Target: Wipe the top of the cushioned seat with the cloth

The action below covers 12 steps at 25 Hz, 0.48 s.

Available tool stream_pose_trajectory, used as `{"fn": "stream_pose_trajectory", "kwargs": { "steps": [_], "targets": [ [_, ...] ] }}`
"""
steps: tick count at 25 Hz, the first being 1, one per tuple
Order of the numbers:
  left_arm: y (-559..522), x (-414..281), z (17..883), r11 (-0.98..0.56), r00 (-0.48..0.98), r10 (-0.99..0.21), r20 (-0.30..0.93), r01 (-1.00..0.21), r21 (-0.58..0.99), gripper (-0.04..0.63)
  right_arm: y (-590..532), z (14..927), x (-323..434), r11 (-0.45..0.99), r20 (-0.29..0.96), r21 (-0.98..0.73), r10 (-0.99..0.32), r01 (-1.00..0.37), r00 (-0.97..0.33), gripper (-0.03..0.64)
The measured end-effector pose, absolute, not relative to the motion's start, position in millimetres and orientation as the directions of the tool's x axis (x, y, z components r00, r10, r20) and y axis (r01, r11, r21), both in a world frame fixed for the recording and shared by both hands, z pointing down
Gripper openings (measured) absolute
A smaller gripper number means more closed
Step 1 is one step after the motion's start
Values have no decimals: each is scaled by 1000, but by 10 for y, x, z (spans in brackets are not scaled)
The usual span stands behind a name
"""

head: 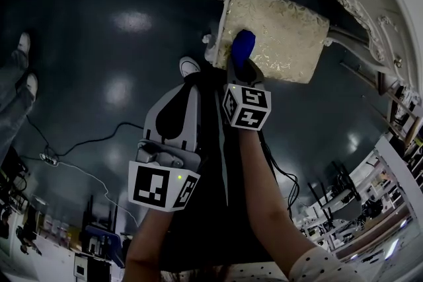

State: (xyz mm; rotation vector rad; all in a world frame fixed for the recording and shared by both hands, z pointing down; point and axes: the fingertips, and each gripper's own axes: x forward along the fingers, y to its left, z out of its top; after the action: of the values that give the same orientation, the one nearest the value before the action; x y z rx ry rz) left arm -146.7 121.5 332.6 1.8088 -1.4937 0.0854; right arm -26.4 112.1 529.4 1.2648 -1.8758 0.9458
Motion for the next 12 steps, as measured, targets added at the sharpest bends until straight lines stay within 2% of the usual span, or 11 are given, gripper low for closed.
{"fn": "stream_pose_trajectory", "kwargs": {
  "steps": [12],
  "targets": [
    [1229, -1615, 3334, 12, 289, -814, 504, -859, 512, -5, 1185, 5354, -676, 339, 839, -233, -405, -912, -364, 86]
  ]
}}
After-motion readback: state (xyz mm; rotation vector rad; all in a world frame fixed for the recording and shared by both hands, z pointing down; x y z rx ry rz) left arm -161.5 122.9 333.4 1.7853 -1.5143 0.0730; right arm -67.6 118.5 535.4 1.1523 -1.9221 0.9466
